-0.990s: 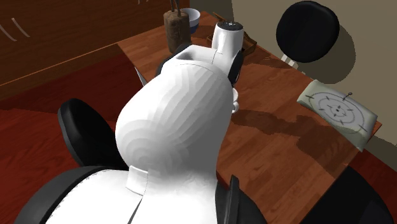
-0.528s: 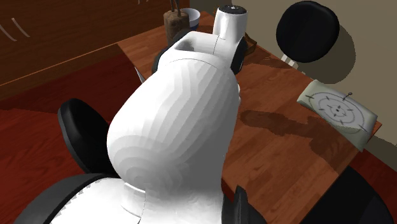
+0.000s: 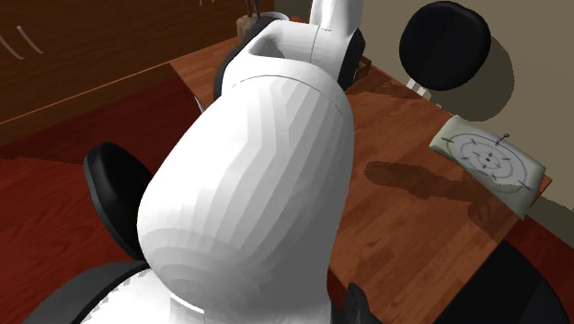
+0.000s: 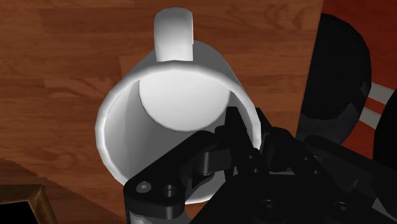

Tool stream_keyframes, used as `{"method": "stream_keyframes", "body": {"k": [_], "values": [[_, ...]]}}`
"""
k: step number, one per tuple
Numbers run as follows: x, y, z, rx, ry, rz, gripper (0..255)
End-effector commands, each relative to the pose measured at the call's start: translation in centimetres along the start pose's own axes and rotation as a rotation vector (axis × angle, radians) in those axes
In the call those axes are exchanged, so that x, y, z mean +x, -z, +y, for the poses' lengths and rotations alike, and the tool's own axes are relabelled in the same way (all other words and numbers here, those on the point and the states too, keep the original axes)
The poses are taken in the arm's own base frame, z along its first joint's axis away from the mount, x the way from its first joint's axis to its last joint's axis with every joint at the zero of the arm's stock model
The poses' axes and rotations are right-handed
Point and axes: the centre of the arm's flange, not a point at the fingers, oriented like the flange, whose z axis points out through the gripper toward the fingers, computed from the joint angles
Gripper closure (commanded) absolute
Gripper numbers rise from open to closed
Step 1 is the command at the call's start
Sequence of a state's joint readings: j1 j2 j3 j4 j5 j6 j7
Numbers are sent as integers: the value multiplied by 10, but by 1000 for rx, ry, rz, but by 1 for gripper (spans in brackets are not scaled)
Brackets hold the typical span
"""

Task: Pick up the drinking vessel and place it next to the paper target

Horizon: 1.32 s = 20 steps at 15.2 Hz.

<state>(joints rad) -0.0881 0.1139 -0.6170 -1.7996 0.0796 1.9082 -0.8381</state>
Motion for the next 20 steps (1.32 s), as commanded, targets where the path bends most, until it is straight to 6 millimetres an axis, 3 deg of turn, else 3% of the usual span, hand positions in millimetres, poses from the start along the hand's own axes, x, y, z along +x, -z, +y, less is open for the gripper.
{"method": "stream_keyframes", "body": {"k": [1, 6, 20], "values": [[1, 11, 0, 0, 0, 0, 255], [1, 36, 0, 0, 0, 0, 255], [-151, 39, 104, 0, 0, 0, 255]]}}
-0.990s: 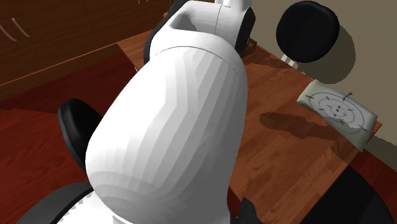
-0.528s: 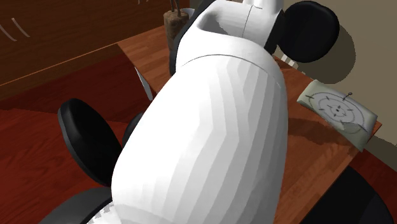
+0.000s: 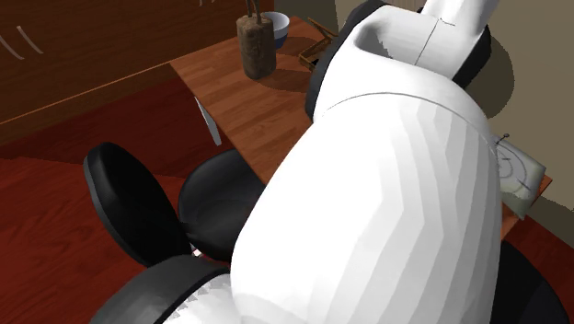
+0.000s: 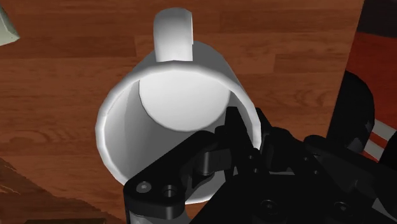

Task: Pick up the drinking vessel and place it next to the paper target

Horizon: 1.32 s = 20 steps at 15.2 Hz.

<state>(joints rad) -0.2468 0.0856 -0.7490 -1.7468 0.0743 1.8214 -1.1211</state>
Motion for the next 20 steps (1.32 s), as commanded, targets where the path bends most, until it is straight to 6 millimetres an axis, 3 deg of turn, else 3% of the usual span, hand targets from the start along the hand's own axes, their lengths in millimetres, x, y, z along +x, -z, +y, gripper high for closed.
{"method": "stream_keyframes", "body": {"k": [1, 20], "values": [[-22, 1, 16, -1, 2, 0, 255], [-232, 5, 160, -1, 2, 0, 255]]}}
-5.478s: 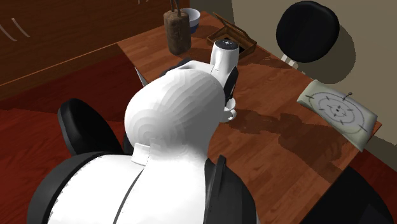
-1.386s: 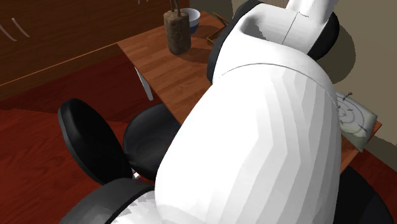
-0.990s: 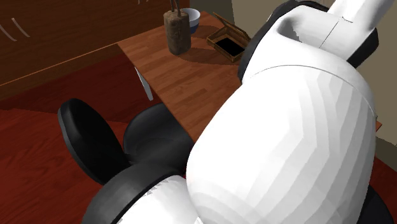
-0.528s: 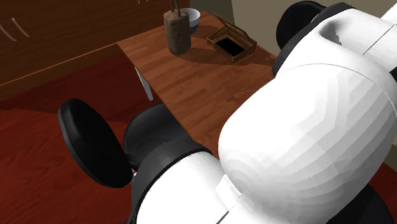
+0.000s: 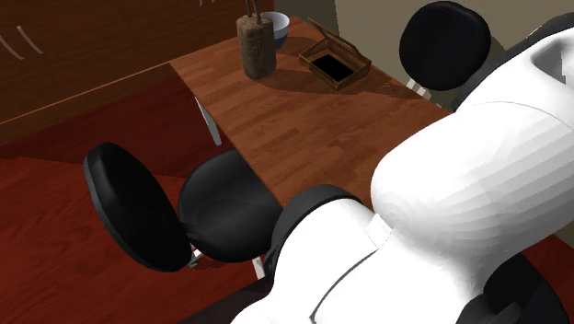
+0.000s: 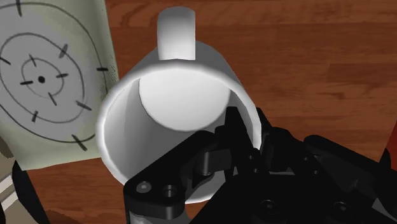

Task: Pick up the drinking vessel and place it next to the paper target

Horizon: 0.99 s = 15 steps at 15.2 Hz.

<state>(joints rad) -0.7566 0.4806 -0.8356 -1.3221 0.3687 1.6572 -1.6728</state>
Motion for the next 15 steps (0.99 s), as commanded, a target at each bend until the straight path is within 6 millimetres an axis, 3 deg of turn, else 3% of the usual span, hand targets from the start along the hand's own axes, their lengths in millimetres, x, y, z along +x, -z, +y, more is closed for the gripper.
{"method": "stream_keyframes", "body": {"k": [1, 15], "values": [[-15, -3, 7, 0, 2, 1, 255], [-16, -77, 6, 0, 2, 1, 255]]}}
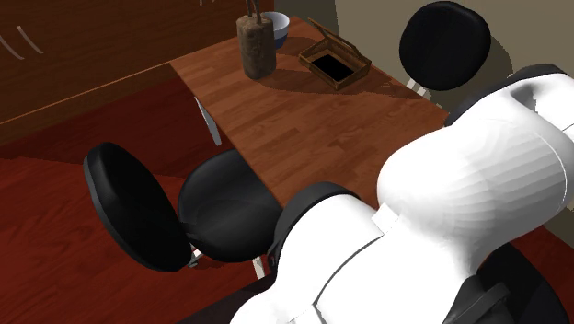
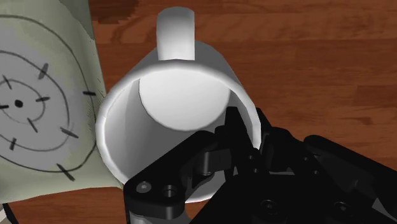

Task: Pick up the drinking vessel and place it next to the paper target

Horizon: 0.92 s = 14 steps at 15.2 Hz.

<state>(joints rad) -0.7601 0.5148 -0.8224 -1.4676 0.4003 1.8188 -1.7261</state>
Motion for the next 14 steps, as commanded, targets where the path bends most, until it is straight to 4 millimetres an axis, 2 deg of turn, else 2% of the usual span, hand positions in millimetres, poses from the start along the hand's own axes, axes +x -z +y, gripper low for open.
{"method": "stream_keyframes", "body": {"k": [1, 14], "values": [[0, -11, -1, -1, 0, 0, 255], [-1, -79, -1, -1, 0, 0, 255]]}}
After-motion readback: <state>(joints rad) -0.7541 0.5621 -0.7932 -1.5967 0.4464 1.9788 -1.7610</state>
